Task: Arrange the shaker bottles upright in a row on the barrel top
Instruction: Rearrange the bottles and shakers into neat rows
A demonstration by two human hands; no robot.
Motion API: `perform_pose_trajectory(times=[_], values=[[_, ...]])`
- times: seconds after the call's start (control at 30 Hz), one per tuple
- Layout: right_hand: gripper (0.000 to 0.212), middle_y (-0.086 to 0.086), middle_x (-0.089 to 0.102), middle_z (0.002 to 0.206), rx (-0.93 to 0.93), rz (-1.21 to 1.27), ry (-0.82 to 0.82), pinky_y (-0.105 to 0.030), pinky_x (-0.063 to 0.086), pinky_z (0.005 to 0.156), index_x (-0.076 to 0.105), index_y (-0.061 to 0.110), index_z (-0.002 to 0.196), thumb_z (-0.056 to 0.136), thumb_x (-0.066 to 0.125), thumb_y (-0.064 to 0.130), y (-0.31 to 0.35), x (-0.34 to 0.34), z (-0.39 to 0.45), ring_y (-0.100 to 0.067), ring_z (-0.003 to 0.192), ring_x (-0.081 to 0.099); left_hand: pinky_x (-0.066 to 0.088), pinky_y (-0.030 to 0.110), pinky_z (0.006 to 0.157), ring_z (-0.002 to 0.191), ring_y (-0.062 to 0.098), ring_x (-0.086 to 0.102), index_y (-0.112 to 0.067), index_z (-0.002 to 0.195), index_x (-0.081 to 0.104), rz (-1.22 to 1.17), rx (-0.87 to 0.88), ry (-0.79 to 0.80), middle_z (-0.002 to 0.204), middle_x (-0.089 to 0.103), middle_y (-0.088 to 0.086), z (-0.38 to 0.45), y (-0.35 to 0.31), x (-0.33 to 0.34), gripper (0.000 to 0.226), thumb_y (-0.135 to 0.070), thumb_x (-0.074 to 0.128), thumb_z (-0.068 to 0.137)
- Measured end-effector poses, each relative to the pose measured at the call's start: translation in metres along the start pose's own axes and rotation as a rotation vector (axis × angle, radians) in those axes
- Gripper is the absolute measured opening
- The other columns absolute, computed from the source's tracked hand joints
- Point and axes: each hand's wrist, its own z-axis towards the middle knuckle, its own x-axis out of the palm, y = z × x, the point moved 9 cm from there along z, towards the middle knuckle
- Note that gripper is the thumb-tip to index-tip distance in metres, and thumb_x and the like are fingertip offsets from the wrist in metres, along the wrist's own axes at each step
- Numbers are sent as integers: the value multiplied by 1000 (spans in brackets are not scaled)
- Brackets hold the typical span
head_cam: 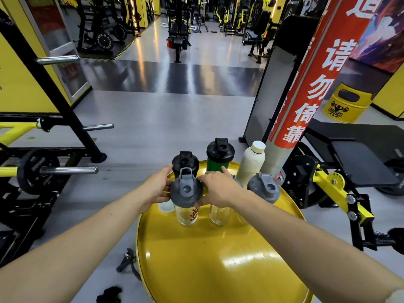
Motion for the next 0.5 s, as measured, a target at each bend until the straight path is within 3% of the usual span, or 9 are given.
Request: perform_pose_trajectory(times=[0.17,0.37,0.5], values=[[61,-1,69,116,8,27,-31,-58,14,121,64,19,118,76,74,62,-1,0,1,-27,117,60,47,39,96,100,29,58,2,125,55,-13,11,-5,111,60,17,3,-2,-2,67,-56,36,100],[60,-1,70,118,0,40,-36,-57,15,121,63,20,120,77,74,60,-1,1,1,-27,118,60,45,39,100,121,34,56,6,137,48,53,18,3,138,55,24,5,-2,-2,78,-60,33,99],[59,-1,71,116,-1,34,-54,-57,16,122,64,19,118,77,74,61,0,2,2,-26,115,62,47,38,97,107,30,58,6,136,50,70,28,7,137,56,24,7,-4,-5,79,-61,33,98]])
